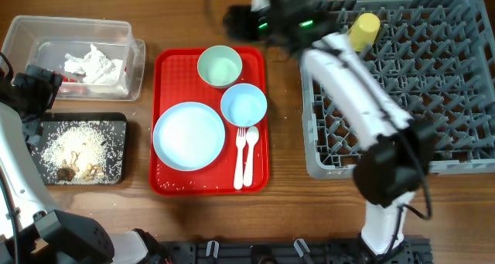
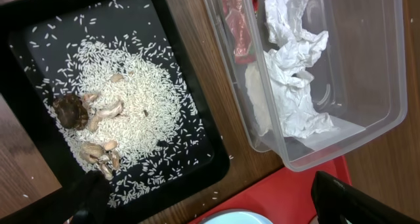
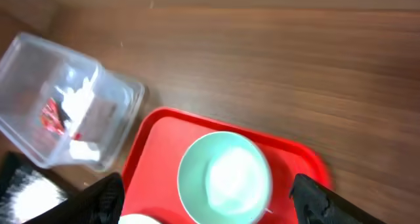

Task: Sort waste into correct bins and load items into the dishwasher rack
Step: 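Grasp the pale green cup on the red tray with the right gripper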

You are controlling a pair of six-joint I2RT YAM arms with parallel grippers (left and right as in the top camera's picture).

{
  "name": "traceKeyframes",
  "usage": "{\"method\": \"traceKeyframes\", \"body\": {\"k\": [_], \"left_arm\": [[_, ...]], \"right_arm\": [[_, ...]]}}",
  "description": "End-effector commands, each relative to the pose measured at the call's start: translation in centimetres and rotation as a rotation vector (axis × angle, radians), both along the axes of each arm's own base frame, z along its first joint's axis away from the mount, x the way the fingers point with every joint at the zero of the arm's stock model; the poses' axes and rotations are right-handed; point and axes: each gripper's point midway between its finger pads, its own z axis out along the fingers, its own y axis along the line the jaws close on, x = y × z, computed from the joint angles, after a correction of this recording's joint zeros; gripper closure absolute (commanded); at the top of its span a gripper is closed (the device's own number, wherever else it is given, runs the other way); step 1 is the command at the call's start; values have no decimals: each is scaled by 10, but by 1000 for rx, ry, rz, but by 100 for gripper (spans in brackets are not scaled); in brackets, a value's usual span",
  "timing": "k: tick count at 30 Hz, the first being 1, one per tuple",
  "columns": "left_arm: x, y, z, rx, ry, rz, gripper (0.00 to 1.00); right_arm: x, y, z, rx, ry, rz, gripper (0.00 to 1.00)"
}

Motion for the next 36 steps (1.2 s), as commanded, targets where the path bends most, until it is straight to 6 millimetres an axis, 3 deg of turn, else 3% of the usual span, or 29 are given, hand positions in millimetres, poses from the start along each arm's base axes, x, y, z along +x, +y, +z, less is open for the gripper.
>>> {"method": "traceKeyframes", "body": {"k": [1, 6, 11, 14, 15, 20, 23, 26, 30, 31, 32, 34, 36], "left_arm": [[0, 1, 2, 1, -8, 2, 0], [0, 1, 2, 1, -8, 2, 0], [0, 1, 2, 1, -8, 2, 0], [0, 1, 2, 1, -8, 2, 0], [0, 1, 2, 1, -8, 2, 0], [0, 1, 2, 1, -8, 2, 0], [0, 1, 2, 1, -8, 2, 0], [0, 1, 2, 1, -8, 2, 0], [0, 1, 2, 1, -8, 2, 0], [0, 1, 2, 1, -8, 2, 0], [0, 1, 2, 1, -8, 2, 0], [0, 1, 2, 2, -8, 2, 0], [0, 1, 2, 1, -8, 2, 0]], "right_arm": [[-8, 37, -63, -165, -13, 82, 17], [-36, 84, -122, -286, -19, 234, 31], [-54, 96, -177, -483, -42, 263, 37], [-56, 96, -185, -502, -36, 259, 44], [-54, 94, -185, -511, -40, 250, 52], [-52, 91, -186, -513, -37, 245, 73], [-52, 93, -181, -509, -43, 245, 80], [-48, 96, -165, -497, -48, 236, 94], [-38, 95, -109, -437, -101, 193, 96], [-34, 90, -84, -414, -127, 174, 96], [-25, 67, -25, -341, -174, 96, 96], [-20, 46, 10, -292, -192, 34, 96], [-15, 0, 60, -219, -200, -62, 96]]}}
